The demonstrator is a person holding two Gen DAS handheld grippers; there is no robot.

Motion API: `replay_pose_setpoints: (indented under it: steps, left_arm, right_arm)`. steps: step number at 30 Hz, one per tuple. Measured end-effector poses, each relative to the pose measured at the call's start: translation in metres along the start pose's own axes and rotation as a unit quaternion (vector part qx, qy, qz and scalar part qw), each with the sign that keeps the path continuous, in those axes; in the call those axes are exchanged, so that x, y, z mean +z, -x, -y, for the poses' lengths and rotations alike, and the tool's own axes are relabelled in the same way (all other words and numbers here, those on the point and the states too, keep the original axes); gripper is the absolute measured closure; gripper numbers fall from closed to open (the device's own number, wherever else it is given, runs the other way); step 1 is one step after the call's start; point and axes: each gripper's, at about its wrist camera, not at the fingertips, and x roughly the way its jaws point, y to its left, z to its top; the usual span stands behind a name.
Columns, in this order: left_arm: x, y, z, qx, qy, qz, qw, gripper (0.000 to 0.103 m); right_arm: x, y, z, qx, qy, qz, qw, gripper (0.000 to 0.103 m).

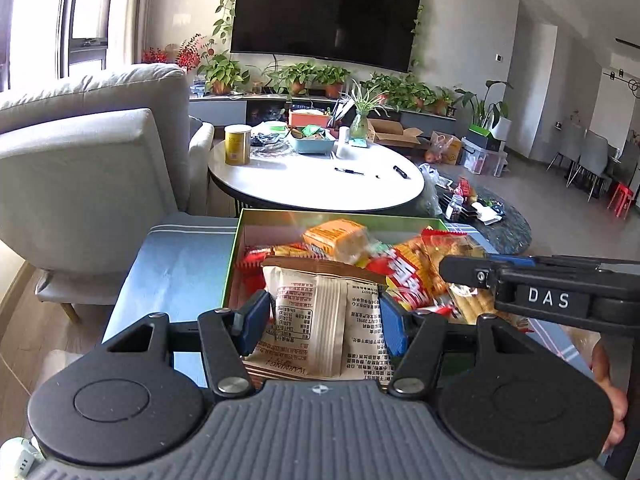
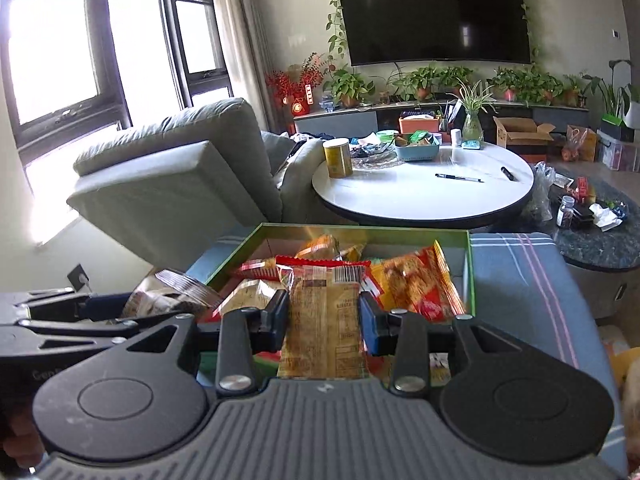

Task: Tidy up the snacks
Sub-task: 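Carry both bread packs over the green box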

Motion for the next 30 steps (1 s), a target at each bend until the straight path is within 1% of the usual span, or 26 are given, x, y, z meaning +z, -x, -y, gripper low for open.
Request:
replay_pose_setpoints:
  steps: [2, 7, 10, 14, 21, 30]
  left_arm:
    - [0.004, -0.01, -0.003, 0.001, 0.002, -0.003, 1.0, 0.048]
    - [0.008, -0.032, -0.011, 0.007, 0.007, -0.012, 0.9999, 0.048]
    - [0.009, -0.043, -0.014, 0.007, 0.011, -0.015, 0.9998, 0.048]
    - [0.01, -0.055, -0.017, 0.005, 0.013, -0.019, 0.9997, 0.048]
    - [0.009, -0.07, -0.021, 0.005, 0.016, -0.028, 0.9995, 0.048]
    - [0.006, -0.078, -0.02, 0.001, 0.013, -0.032, 0.9994, 0.047]
  right_arm:
    - [0.004, -0.006, 0.0, -0.004, -0.008, 0.005, 1.0, 0.025]
    - [0.008, -0.02, -0.005, -0.023, 0.002, 0.013, 1.0, 0.025]
    - [0.011, -0.03, -0.003, -0.018, -0.006, 0.011, 1.0, 0.025]
    - [0.013, -0.04, -0.006, -0.018, 0.001, 0.01, 1.0, 0.025]
    - [0.011, -0.059, -0.004, -0.01, -0.006, -0.005, 1.0, 0.025]
    - [0.011, -0.069, -0.004, -0.008, -0.017, -0.014, 1.0, 0.025]
